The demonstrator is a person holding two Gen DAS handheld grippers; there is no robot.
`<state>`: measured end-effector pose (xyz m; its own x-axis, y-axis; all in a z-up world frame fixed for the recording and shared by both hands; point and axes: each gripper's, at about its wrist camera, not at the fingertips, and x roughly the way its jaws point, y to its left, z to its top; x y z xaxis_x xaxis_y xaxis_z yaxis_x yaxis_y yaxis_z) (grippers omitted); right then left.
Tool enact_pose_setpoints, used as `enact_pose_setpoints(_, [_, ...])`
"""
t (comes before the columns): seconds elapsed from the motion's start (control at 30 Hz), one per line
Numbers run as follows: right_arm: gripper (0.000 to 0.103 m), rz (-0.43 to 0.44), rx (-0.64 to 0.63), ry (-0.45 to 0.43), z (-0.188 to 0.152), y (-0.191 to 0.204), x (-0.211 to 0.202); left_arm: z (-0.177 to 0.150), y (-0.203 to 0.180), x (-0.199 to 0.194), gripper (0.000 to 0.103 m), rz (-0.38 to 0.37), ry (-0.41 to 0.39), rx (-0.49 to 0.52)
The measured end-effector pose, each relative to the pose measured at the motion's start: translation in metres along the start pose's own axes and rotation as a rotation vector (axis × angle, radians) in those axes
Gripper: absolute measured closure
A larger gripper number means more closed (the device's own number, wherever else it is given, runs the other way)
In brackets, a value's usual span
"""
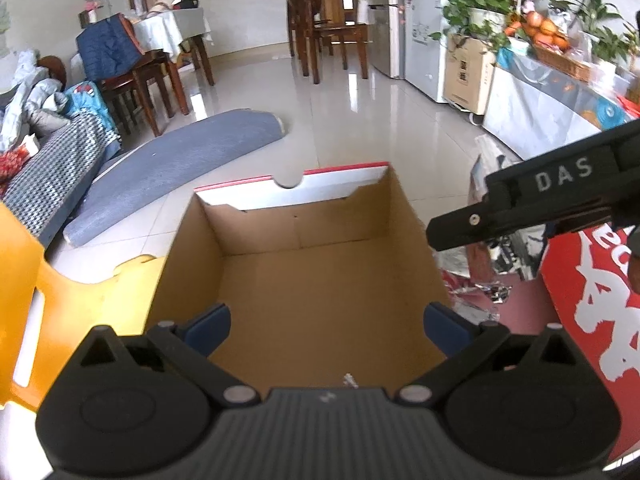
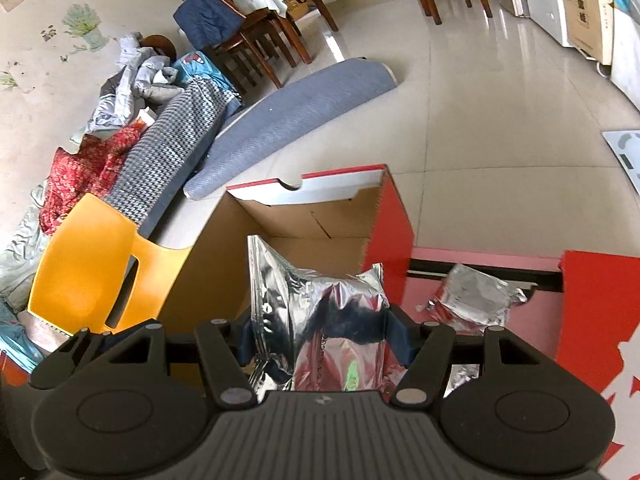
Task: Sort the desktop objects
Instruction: 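Lift the packet with the right tool over the cardboard box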
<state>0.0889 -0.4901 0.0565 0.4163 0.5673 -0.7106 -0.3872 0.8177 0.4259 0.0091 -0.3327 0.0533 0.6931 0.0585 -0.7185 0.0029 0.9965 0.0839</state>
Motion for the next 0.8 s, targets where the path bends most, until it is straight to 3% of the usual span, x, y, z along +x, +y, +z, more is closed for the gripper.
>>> enact_pose_setpoints(0.33, [0.04,0.046,-0.034,0.003,0.006,0.027,0.017,-0.002,0.024,0.005,0.0,0.043,0.04,-0.038])
enact_pose_setpoints(0.8, [0.04,0.072,-0.086,0.075,0.006,0.052,0.056,-0.014,0.03,0.021,0.0,0.056,0.127,-0.009])
